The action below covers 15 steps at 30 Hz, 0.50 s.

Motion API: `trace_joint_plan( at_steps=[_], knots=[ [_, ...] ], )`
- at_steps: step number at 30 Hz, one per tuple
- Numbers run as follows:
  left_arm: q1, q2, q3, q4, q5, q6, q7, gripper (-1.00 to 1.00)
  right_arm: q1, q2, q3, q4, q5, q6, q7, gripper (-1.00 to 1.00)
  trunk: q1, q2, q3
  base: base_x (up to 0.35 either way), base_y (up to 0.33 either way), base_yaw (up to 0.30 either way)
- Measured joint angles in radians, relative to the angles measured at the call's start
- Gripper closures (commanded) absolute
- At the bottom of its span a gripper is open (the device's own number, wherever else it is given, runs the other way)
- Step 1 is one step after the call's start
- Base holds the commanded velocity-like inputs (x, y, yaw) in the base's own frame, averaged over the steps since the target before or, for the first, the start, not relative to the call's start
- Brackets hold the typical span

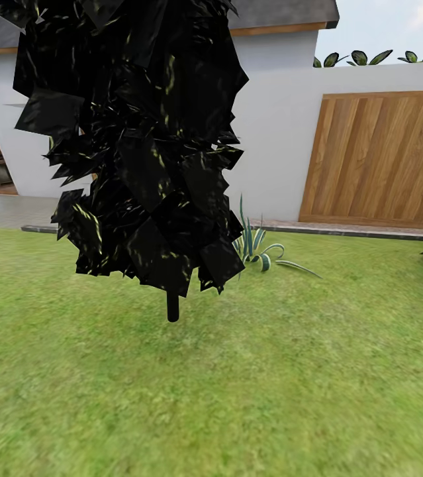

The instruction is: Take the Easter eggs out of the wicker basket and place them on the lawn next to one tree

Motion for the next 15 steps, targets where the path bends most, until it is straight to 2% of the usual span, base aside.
trace_joint_plan(
  at_steps=[9,15],
  knots=[
    [0.0,-0.003,-0.001,-0.001,0.0,-0.001,0.001,-1.0,0.0,0.006,0.0,0.0,0.0,-0.001,0.0,-1.0,0.0,0.0,0.0,0.006,0.006,0.0],
    [0.001,-0.007,-0.001,-0.001,-0.001,-0.002,0.003,-1.0,0.0,0.018,-0.001,0.0,0.0,-0.003,0.0,-1.0,0.0,0.0,0.0,0.154,0.153,0.0]
  ],
)
